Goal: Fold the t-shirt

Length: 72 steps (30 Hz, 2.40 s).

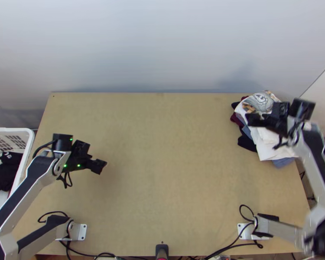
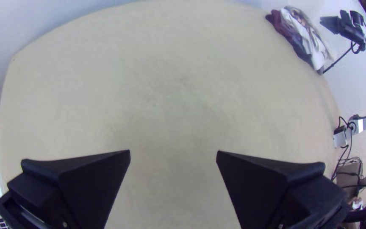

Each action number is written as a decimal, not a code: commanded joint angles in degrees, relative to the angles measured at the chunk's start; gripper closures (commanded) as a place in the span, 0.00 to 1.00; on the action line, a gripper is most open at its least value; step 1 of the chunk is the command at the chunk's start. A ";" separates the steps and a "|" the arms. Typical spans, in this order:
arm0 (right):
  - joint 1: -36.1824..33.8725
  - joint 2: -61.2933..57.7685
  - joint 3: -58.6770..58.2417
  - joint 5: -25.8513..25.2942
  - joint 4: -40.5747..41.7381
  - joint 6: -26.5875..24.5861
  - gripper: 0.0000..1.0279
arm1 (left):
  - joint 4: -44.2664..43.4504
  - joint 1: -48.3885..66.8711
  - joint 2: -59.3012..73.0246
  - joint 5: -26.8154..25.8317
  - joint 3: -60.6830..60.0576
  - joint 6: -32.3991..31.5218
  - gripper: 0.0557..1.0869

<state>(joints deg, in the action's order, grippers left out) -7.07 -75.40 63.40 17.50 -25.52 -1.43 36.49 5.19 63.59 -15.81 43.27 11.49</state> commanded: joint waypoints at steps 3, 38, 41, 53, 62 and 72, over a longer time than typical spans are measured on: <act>8.48 23.10 -23.76 -13.19 14.09 0.82 0.03 | -13.55 -3.87 -11.74 -0.01 -9.16 1.08 0.04; 10.06 75.75 -62.08 -21.28 28.59 -14.92 0.03 | -28.05 -13.89 -63.68 -0.09 -38.34 1.08 0.04; 10.50 75.75 -62.87 -21.19 27.54 -14.92 0.03 | -27.79 -14.24 -63.68 -0.01 -39.31 1.26 0.04; 10.06 75.66 -63.04 -21.10 25.52 -13.51 0.03 | -25.86 -16.70 -63.59 -0.01 -39.93 3.90 0.04; 9.44 75.57 -62.96 -21.10 25.52 -14.83 0.03 | -25.77 -16.70 -63.59 -0.01 -39.93 3.72 0.04; 9.44 75.57 -63.04 -21.10 25.52 -14.83 0.03 | -25.77 -16.70 -63.59 -0.01 -39.93 3.72 0.04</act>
<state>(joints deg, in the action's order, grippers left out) 2.39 0.23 0.45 -3.51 0.12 -16.19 10.61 -11.49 -0.01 -15.79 3.38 15.22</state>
